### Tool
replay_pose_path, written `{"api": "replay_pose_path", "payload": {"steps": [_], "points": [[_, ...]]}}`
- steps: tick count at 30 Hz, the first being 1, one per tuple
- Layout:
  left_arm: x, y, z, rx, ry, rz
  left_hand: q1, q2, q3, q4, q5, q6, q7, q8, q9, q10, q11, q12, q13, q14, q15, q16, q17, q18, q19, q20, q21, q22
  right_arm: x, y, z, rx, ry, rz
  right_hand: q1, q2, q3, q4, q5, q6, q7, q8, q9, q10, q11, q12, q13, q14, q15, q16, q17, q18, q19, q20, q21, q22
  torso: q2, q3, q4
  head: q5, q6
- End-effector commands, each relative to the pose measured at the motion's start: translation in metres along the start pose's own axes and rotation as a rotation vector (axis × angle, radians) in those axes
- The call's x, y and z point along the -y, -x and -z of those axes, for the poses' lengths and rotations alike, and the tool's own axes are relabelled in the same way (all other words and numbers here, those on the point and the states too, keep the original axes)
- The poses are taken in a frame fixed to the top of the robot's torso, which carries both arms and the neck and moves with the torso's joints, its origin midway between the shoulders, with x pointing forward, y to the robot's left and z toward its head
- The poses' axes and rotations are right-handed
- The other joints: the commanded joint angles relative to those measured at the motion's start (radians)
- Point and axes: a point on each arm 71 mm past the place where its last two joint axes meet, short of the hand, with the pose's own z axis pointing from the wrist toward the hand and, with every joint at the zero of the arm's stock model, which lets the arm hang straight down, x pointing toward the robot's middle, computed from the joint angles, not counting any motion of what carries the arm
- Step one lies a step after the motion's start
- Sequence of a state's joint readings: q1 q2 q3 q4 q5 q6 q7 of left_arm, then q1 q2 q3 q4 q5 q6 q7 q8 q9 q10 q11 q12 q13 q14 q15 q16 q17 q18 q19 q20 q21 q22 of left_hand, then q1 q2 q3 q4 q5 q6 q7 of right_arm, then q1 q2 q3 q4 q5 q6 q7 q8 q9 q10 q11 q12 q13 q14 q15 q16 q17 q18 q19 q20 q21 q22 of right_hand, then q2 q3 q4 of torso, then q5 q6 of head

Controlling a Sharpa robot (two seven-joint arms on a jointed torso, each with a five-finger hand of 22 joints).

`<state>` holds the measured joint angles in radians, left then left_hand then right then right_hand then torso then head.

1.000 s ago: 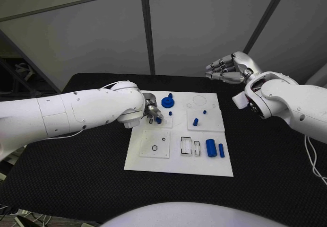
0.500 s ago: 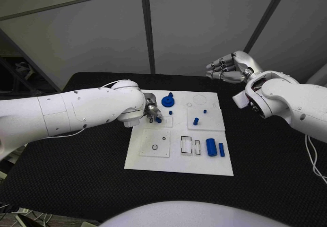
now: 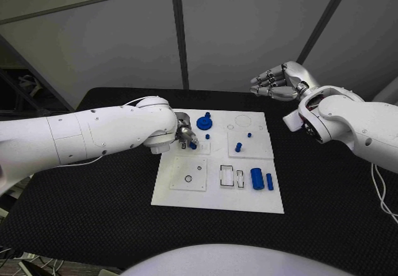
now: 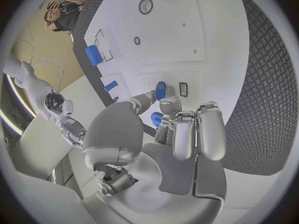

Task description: Assemble the parts on the task board

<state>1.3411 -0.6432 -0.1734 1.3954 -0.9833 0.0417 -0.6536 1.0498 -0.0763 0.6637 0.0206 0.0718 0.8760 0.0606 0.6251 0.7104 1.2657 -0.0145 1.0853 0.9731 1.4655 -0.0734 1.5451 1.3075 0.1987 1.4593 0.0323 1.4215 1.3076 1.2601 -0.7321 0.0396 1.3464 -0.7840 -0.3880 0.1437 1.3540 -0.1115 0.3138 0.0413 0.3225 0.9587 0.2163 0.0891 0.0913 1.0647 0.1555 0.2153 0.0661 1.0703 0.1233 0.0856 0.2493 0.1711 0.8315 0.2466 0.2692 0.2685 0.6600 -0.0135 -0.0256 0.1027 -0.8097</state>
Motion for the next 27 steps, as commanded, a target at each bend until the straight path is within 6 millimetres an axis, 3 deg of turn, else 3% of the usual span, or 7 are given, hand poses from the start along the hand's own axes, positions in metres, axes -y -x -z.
{"api": "replay_pose_path", "payload": {"steps": [1, 12, 27], "points": [[-0.0012, -0.0012, -0.0006, -0.015, 0.014, -0.022, -0.020, -0.003, 0.111, -0.112, 0.003, 0.005, -0.014, 0.012, -0.005, 0.018, -0.010, 0.008, 0.004, 0.098, -0.007, 0.003, 0.243, -0.151, 0.019, -0.004, 0.006, 0.032, -0.0018, 0.0002, -0.0004, -0.006, 0.011, 0.001, -0.009, -0.002, -0.006, -0.002, 0.004, 0.002, 0.007, -0.003, 0.000, 0.001, 0.005, -0.005, -0.001, -0.001, 0.008, -0.004, -0.001, 0.011, 0.004, 0.000, -0.003, -0.001, 0.000, 0.0001, 0.0001, -0.001, -0.002], [-0.0021, -0.0004, -0.0019, -0.018, 0.021, -0.024, -0.072, -0.019, 0.030, -0.071, 0.000, 0.024, -0.023, 0.023, -0.030, 0.023, -0.016, 0.025, 0.015, 0.098, -0.013, 0.003, 0.243, -0.154, 0.026, -0.008, 0.015, 0.049, -0.0016, 0.0006, -0.0002, -0.006, 0.010, 0.002, -0.010, -0.002, -0.006, -0.001, 0.004, 0.002, 0.007, -0.003, 0.000, 0.001, 0.005, -0.005, -0.001, -0.001, 0.008, -0.004, -0.001, 0.011, 0.004, 0.000, -0.004, -0.002, 0.000, 0.0003, -0.0001, -0.002, -0.003], [-0.0028, 0.0011, -0.0040, -0.019, 0.033, -0.026, -0.101, -0.014, -0.071, -0.030, -0.001, 0.037, -0.024, 0.035, -0.058, 0.025, -0.017, 0.040, 0.023, 0.098, -0.014, 0.003, 0.244, -0.158, 0.033, -0.009, 0.025, 0.067, -0.0015, 0.0009, 0.0002, -0.005, 0.010, 0.002, -0.011, -0.001, -0.008, 0.000, 0.003, 0.002, 0.007, -0.004, 0.000, 0.001, 0.006, -0.005, -0.002, -0.001, 0.008, -0.005, -0.001, 0.011, 0.005, 0.001, -0.006, -0.003, 0.000, 0.0000, -0.0001, -0.004, -0.005]]}}
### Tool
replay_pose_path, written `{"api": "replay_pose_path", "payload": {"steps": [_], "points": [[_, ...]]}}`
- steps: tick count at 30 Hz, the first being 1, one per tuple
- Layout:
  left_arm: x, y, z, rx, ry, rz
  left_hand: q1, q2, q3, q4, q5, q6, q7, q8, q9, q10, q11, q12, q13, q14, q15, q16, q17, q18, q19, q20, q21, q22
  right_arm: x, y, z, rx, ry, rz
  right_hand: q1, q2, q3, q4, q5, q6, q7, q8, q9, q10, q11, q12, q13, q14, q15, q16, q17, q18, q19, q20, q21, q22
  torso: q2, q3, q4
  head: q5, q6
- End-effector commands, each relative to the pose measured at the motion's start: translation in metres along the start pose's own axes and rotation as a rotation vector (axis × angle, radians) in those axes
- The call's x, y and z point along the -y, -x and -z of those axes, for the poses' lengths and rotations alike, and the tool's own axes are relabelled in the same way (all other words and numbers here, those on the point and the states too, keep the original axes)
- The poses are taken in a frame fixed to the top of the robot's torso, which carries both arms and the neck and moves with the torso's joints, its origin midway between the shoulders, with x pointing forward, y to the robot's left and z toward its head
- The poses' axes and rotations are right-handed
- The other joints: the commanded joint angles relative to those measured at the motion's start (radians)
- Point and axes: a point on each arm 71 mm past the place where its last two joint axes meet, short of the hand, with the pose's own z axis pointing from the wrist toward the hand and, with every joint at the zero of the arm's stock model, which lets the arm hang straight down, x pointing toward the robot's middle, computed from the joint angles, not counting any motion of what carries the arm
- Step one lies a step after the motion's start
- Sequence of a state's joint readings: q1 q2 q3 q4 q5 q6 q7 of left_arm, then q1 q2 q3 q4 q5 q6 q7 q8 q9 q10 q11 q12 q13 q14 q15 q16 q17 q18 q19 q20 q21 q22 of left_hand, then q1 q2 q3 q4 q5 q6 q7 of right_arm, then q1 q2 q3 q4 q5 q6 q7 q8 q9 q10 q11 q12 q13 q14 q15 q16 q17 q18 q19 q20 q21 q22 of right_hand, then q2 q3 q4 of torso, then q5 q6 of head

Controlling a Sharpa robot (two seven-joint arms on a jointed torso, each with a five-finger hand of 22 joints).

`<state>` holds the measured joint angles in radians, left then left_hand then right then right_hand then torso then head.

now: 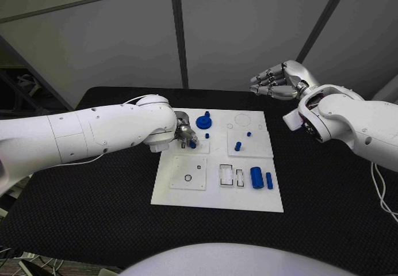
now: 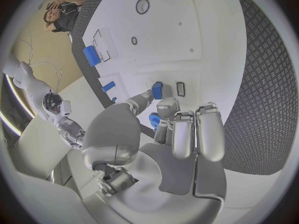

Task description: Assemble the parts on the task board

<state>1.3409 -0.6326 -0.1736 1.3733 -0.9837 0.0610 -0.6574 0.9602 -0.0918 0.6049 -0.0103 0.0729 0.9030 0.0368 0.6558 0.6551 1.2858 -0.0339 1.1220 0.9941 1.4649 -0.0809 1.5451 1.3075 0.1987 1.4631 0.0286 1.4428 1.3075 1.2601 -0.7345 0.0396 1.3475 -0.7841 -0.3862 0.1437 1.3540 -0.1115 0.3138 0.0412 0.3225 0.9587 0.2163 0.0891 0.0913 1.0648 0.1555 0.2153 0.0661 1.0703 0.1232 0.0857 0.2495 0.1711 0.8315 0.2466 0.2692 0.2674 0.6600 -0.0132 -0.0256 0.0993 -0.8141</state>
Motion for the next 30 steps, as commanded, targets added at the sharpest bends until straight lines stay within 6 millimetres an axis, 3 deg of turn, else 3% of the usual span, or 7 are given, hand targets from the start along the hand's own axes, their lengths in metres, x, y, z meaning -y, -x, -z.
{"api": "replay_pose_path", "payload": {"steps": [1, 30], "points": [[-0.0018, -0.0004, -0.0008, -0.010, 0.020, -0.017, -0.013, 0.002, -0.018, 0.003, -0.002, 0.010, 0.000, 0.005, -0.004, 0.006, 0.002, 0.004, 0.002, 0.099, -0.007, 0.004, 0.244, -0.158, 0.030, -0.006, 0.004, 0.068, -0.0019, 0.0004, -0.0002, -0.004, 0.011, 0.001, -0.011, -0.001, -0.008, 0.000, 0.003, 0.002, 0.007, -0.004, 0.000, 0.001, 0.006, -0.005, -0.002, -0.001, 0.008, -0.005, -0.002, 0.011, 0.005, 0.001, -0.006, -0.002, 0.000, -0.0001, -0.0003, -0.001, -0.001], [-0.0044, 0.0021, -0.0031, -0.006, 0.037, -0.015, -0.054, 0.014, -0.227, 0.082, -0.001, 0.017, -0.001, 0.039, -0.049, 0.012, 0.002, 0.026, 0.011, 0.099, -0.007, 0.004, 0.245, -0.163, 0.041, -0.006, 0.020, 0.097, -0.0012, 0.0015, 0.0007, -0.004, 0.008, 0.002, -0.016, -0.002, -0.013, 0.004, 0.002, 0.002, 0.008, -0.004, 0.000, -0.001, 0.007, -0.004, -0.002, -0.001, 0.009, -0.007, -0.003, 0.011, 0.008, 0.002, -0.011, -0.006, 0.000, -0.0002, 0.0003, -0.004, -0.004]]}}
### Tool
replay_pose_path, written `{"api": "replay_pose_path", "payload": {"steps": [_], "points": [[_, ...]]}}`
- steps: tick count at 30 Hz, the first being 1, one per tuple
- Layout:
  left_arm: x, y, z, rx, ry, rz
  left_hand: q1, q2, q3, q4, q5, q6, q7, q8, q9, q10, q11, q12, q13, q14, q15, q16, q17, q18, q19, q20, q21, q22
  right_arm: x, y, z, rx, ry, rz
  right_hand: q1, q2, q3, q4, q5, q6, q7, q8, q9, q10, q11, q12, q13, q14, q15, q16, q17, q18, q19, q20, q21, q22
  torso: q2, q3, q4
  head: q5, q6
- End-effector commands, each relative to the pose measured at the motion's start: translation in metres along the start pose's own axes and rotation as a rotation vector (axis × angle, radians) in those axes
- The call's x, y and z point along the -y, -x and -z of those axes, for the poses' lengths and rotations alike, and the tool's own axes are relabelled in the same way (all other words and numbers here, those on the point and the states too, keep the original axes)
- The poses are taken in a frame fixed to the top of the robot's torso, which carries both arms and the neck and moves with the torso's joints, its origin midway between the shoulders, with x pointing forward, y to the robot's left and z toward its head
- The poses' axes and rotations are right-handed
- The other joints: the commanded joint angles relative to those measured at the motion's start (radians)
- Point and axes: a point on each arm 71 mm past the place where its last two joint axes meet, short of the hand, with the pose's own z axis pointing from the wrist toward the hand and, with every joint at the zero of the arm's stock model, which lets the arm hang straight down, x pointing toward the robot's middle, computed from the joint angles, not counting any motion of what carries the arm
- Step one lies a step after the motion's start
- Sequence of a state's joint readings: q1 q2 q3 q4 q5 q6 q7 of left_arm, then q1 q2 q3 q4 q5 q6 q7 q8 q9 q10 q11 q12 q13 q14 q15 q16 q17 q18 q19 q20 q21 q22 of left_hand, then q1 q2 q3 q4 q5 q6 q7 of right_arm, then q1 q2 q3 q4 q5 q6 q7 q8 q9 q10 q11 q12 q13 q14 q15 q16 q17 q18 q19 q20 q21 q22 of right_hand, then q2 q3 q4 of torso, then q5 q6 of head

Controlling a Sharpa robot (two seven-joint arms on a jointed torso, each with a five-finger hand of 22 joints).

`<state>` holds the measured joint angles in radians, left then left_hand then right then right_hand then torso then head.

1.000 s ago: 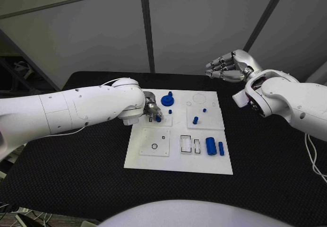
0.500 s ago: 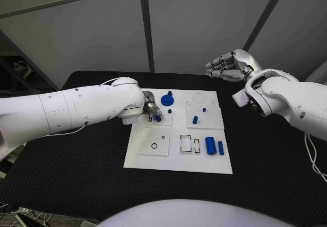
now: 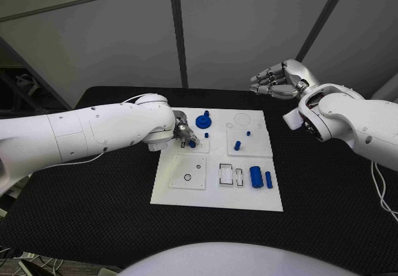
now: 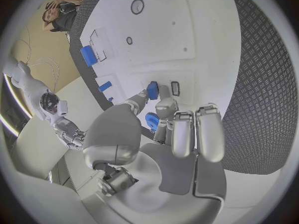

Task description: Assemble the parts on the task board

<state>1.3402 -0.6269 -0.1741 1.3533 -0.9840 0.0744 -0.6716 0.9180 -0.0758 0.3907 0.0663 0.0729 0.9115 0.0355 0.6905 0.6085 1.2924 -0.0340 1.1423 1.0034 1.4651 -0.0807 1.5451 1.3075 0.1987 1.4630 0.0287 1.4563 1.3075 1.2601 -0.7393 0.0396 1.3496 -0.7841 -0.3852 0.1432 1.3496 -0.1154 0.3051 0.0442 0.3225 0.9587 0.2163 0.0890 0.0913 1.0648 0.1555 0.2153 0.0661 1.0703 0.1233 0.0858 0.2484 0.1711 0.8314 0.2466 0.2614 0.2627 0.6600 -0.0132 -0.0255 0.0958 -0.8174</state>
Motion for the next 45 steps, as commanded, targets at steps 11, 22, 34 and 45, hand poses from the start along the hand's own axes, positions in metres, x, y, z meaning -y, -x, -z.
{"api": "replay_pose_path", "payload": {"steps": [11, 22, 34, 45], "points": [[0.002, 0.000, 0.000, 0.004, 0.003, -0.008, -0.016, 0.010, -0.057, 0.027, -0.001, 0.009, -0.001, 0.012, -0.013, 0.010, 0.001, 0.015, 0.008, 0.099, -0.008, 0.004, 0.245, -0.164, 0.044, -0.007, 0.011, 0.105, -0.002, 0.000, 0.000, -0.005, 0.009, 0.001, -0.012, 0.002, -0.005, 0.001, 0.002, 0.002, 0.008, -0.004, 0.000, -0.001, 0.007, -0.004, -0.002, -0.001, 0.009, -0.007, -0.002, 0.011, 0.008, 0.002, -0.004, -0.002, 0.000, -0.0001, 0.0001, -0.001, -0.001], [0.005, -0.001, 0.000, 0.007, -0.007, -0.006, -0.017, 0.012, -0.073, 0.034, 0.000, 0.009, -0.002, 0.015, -0.016, 0.013, 0.000, 0.018, 0.011, 0.099, -0.008, 0.004, 0.246, -0.165, 0.045, -0.007, 0.013, 0.108, -0.002, 0.000, -0.001, -0.007, 0.008, 0.001, -0.014, 0.002, -0.006, 0.002, 0.002, 0.002, 0.008, -0.005, 0.000, -0.002, 0.007, -0.004, -0.001, -0.001, 0.009, -0.008, -0.002, 0.011, 0.008, 0.002, -0.005, -0.003, 0.000, 0.0000, 0.0010, -0.002, -0.002], [0.001, 0.001, 0.000, 0.013, -0.001, 0.002, -0.015, 0.010, -0.087, 0.037, 0.000, 0.009, -0.002, 0.017, -0.019, 0.012, 0.000, 0.018, 0.010, 0.099, -0.009, 0.004, 0.245, -0.164, 0.044, -0.007, 0.011, 0.106, -0.002, 0.000, -0.001, -0.007, 0.007, 0.001, -0.015, 0.002, -0.008, 0.003, 0.002, 0.002, 0.008, -0.005, 0.000, -0.002, 0.007, -0.004, -0.001, -0.001, 0.009, -0.008, -0.002, 0.011, 0.009, 0.002, -0.007, -0.004, 0.000, -0.0005, 0.0008, -0.001, -0.001], [-0.002, 0.017, 0.009, 0.044, -0.030, 0.038, 0.001, -0.014, -0.210, 0.068, 0.001, -0.020, 0.006, 0.017, -0.046, -0.030, 0.009, -0.023, -0.050, 0.098, -0.004, 0.002, 0.244, -0.155, 0.025, -0.005, -0.021, 0.062, 0.000, 0.000, -0.002, -0.005, 0.004, 0.002, -0.015, 0.002, -0.008, 0.003, 0.002, 0.002, 0.008, -0.005, 0.000, -0.002, 0.007, -0.004, -0.001, -0.001, 0.009, -0.008, -0.002, 0.011, 0.009, 0.002, -0.007, -0.004, 0.000, -0.0009, 0.0012, 0.000, 0.003]]}}
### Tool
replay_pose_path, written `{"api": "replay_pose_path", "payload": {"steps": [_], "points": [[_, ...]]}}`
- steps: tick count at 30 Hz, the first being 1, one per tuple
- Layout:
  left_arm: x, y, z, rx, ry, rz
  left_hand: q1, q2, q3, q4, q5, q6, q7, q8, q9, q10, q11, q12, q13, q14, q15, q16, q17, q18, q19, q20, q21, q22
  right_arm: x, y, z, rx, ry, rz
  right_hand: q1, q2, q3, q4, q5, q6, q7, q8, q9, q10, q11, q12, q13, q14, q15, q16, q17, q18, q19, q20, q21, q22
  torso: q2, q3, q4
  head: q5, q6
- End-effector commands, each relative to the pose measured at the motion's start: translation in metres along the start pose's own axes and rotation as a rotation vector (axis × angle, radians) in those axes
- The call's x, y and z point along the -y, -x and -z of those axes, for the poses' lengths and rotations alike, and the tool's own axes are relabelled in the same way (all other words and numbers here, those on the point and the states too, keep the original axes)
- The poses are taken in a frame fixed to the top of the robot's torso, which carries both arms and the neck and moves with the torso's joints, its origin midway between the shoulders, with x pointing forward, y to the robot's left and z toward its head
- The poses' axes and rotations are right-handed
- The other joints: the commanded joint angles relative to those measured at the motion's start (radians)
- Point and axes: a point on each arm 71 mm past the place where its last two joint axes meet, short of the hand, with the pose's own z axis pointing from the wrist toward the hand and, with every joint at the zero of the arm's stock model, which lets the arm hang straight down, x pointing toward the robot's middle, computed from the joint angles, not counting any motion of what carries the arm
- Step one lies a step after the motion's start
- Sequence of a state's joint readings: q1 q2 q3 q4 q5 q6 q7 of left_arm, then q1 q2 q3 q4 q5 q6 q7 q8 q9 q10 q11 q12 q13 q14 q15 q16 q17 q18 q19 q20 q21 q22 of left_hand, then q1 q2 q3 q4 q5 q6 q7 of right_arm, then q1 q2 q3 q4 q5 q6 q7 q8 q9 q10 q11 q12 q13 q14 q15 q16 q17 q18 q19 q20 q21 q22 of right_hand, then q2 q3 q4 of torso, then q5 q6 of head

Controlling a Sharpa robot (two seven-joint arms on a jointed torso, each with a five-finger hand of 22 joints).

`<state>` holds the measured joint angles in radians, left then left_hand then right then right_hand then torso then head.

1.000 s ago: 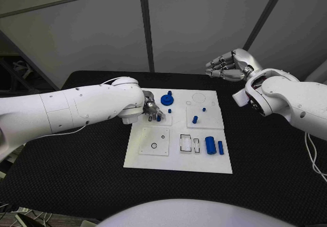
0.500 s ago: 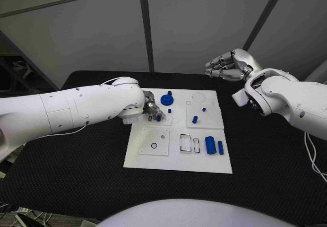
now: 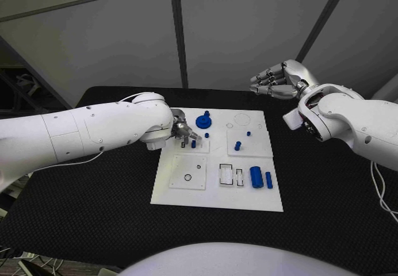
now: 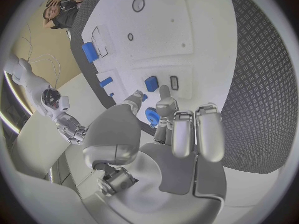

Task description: Assemble the parts on the task board

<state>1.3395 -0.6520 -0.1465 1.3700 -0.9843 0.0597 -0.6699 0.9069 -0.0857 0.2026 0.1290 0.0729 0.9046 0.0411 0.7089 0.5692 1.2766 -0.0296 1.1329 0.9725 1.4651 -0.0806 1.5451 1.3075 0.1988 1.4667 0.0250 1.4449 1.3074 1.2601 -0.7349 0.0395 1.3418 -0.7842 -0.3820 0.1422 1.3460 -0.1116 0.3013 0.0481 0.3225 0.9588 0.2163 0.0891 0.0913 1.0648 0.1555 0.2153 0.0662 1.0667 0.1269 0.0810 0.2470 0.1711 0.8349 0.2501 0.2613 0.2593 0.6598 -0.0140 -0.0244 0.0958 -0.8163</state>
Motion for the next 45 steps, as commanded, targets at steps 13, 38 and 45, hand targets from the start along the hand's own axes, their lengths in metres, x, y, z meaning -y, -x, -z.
{"api": "replay_pose_path", "payload": {"steps": [13, 38, 45], "points": [[0.002, 0.069, 0.023, 0.024, -0.059, 0.025, 0.095, 0.030, -0.131, 0.030, 0.004, -0.099, 0.047, -0.105, -0.097, -0.071, 0.042, -0.064, -0.100, 0.097, 0.027, -0.001, 0.242, -0.143, -0.003, 0.025, -0.058, 0.002, 0.000, 0.000, -0.002, -0.007, 0.004, 0.002, -0.012, -0.002, -0.005, 0.000, 0.002, 0.001, 0.009, -0.005, 0.000, -0.003, 0.007, -0.004, -0.001, 0.002, 0.006, -0.004, -0.001, 0.011, 0.006, -0.001, -0.008, -0.002, 0.000, 0.0010, 0.0004, 0.006, 0.017], [-0.015, 0.087, -0.022, -0.020, 0.057, -0.024, 0.164, 0.072, -0.164, 0.022, 0.005, -0.076, 0.056, -0.163, -0.155, -0.079, 0.050, -0.061, -0.114, 0.097, 0.036, -0.002, 0.241, -0.142, -0.002, 0.037, -0.060, 0.005, -0.002, -0.002, -0.003, -0.012, 0.009, 0.000, -0.012, -0.001, -0.006, 0.001, 0.003, 0.001, 0.009, -0.005, 0.001, -0.003, 0.007, -0.003, -0.001, 0.002, 0.006, -0.005, -0.001, 0.011, 0.007, -0.001, -0.010, -0.003, 0.001, -0.0008, -0.0019, 0.014, 0.024], [-0.017, 0.084, -0.027, -0.023, 0.068, -0.042, 0.163, 0.075, -0.167, 0.024, 0.005, -0.071, 0.056, -0.164, -0.157, -0.079, 0.050, -0.060, -0.114, 0.097, 0.036, -0.002, 0.241, -0.143, 0.000, 0.037, -0.056, 0.010, -0.002, -0.002, -0.003, -0.012, 0.009, 0.000, -0.012, -0.001, -0.006, 0.001, 0.003, 0.001, 0.009, -0.005, 0.001, -0.003, 0.007, -0.003, -0.001, 0.002, 0.006, -0.005, -0.001, 0.011, 0.007, -0.001, -0.010, -0.003, 0.001, 0.0009, -0.0005, 0.012, 0.022]]}}
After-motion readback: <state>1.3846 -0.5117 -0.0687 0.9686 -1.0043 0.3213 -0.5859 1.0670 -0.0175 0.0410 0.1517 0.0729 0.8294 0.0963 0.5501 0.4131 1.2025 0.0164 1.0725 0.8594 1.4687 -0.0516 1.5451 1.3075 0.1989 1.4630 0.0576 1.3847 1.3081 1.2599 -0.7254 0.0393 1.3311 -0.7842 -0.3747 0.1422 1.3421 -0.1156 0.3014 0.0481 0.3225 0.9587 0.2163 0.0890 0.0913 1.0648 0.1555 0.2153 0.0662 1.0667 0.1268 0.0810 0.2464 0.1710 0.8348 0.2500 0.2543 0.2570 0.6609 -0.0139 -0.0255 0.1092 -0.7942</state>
